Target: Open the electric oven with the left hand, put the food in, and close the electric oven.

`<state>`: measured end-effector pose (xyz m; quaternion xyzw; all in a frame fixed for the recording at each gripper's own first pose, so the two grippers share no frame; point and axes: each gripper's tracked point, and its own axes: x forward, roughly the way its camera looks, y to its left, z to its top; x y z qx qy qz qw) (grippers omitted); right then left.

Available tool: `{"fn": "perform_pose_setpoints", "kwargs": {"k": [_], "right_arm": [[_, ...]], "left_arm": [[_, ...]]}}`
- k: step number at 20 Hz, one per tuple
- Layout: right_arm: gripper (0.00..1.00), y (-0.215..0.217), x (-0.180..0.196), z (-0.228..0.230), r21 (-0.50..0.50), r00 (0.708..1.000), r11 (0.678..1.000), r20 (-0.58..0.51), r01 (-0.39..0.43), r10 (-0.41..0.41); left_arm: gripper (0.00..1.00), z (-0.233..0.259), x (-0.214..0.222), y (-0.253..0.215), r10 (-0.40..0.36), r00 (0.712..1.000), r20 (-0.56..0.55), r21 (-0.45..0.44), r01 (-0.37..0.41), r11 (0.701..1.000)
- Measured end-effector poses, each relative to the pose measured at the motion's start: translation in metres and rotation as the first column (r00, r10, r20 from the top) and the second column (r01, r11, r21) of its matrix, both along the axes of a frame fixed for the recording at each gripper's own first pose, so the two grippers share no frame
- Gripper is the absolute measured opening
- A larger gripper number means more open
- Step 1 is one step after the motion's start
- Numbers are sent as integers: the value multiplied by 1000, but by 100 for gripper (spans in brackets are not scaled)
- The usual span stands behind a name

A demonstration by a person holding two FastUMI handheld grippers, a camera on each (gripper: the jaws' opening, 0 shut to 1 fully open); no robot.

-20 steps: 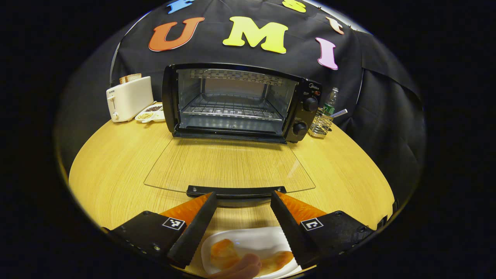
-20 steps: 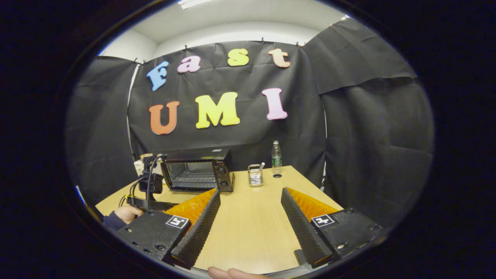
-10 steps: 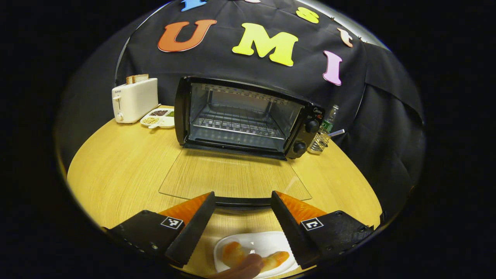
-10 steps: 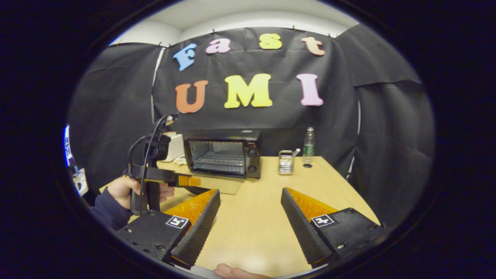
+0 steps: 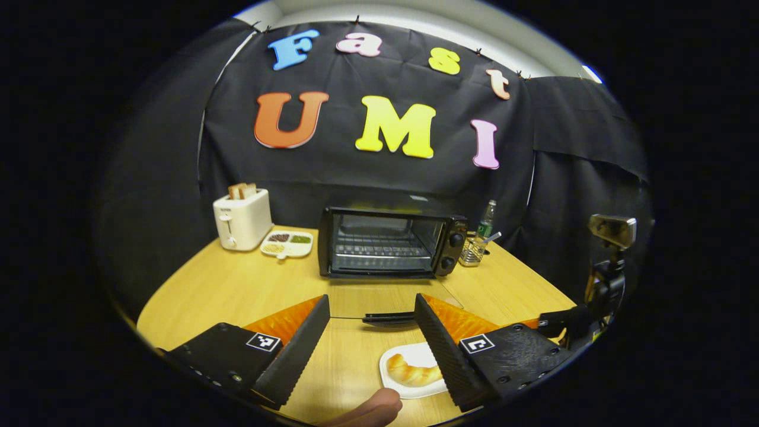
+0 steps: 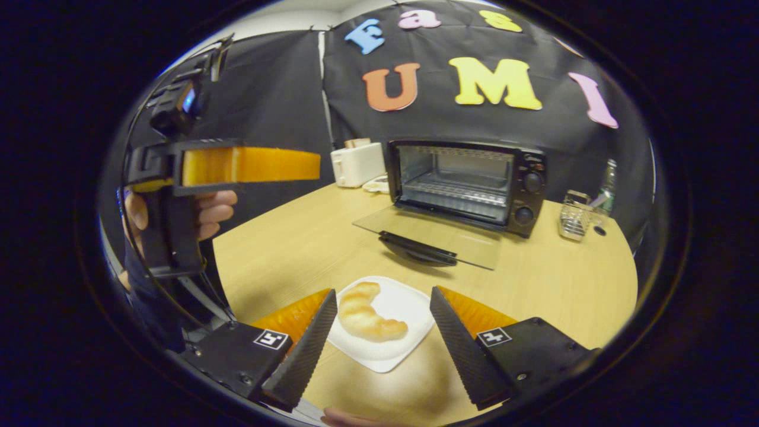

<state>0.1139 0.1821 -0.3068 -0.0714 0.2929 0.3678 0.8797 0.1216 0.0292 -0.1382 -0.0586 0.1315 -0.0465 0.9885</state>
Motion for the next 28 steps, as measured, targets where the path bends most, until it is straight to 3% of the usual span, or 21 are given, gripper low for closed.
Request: {"fn": "perform_pose_setpoints", "kwargs": {"k": [3, 4, 9, 12, 15, 16, 17, 20, 28], "right_arm": [[95, 24, -4, -25, -35, 988, 988, -53, -148, 146], [100, 27, -5, -34, -54, 982, 982, -72, -179, 175], [100, 33, -3, -56, -109, 960, 958, -123, -264, 250], [94, 33, -3, -70, -127, 952, 953, -168, -277, 254], [83, 33, 6, -82, -145, 963, 960, -157, -241, 218], [75, 31, 7, -81, -134, 970, 969, -154, -209, 188], [75, 30, 6, -80, -119, 973, 976, -162, -184, 164], [60, 29, 3, -74, -74, 981, 991, -166, -115, 102], [54, 41, 32, 1, 91, 997, 995, -76, 35, -28]], "left_arm": [[94, 29, -33, 20, 32, 994, 108, 30, -35, 999], [94, 34, -42, 24, 39, 992, 124, 31, -43, 999], [94, 49, -81, 44, 76, 983, 167, 47, -85, 995], [94, 54, -91, 40, 74, 980, 185, 45, -83, 995], [94, 51, -91, 34, 53, 982, 183, 48, -63, 997], [94, 49, -90, 33, 48, 983, 178, 50, -58, 997], [94, 47, -90, 30, 39, 984, 176, 51, -48, 998], [94, 42, -87, 25, 26, 986, 164, 40, -33, 999], [94, 42, -89, 22, -1, 983, 185, 15, -2, 1000]]}}
